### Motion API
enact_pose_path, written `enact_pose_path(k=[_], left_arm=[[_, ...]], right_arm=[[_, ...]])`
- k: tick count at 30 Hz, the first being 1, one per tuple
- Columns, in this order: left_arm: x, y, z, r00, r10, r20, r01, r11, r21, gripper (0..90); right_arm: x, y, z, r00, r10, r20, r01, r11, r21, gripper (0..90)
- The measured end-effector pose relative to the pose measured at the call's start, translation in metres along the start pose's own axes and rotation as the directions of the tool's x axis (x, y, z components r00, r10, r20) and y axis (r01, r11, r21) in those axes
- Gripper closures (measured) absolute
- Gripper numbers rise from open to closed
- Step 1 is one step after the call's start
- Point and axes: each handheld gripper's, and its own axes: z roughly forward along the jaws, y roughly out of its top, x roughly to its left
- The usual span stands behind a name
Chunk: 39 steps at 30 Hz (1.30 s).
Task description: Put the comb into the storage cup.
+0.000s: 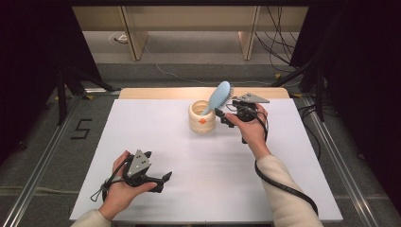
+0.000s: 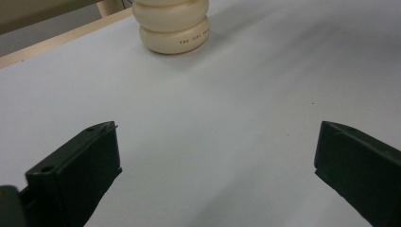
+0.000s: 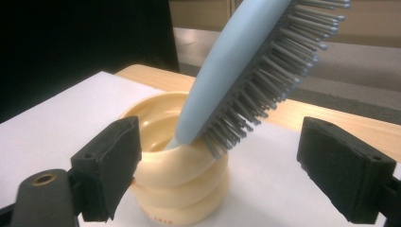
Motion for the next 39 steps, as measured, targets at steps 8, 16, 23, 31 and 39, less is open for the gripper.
enact_pose_path(k=[8, 16, 23, 31, 39], left_arm=[[0.001, -0.001, 0.001, 1.0, -0.002, -0.005, 0.002, 1.0, 0.001, 0.8], [0.002, -0.001, 0.001, 1.0, -0.001, -0.003, 0.001, 1.0, 0.005, 0.9], [0.002, -0.002, 0.001, 1.0, -0.002, -0.006, 0.002, 1.0, 0.005, 0.9], [0.002, -0.002, 0.002, 1.0, 0.001, -0.008, -0.001, 1.0, 0.006, 0.7], [0.002, -0.002, 0.002, 1.0, -0.005, -0.007, 0.005, 1.0, 0.005, 0.6]], right_arm=[[-0.002, -0.011, -0.017, 0.9997, -0.02, -0.012, 0.02, 1.0, 0.005, 15.5], [-0.005, -0.021, -0.034, 0.9987, -0.048, -0.014, 0.048, 0.999, 0.021, 15.5], [-0.003, -0.027, -0.048, 0.9974, -0.068, -0.023, 0.068, 0.997, 0.024, 15.5], [0.001, -0.032, -0.064, 0.995, -0.096, -0.029, 0.096, 0.995, 0.013, 15.5], [0.004, -0.04, -0.079, 0.9935, -0.106, -0.041, 0.106, 0.994, -0.005, 15.1]])
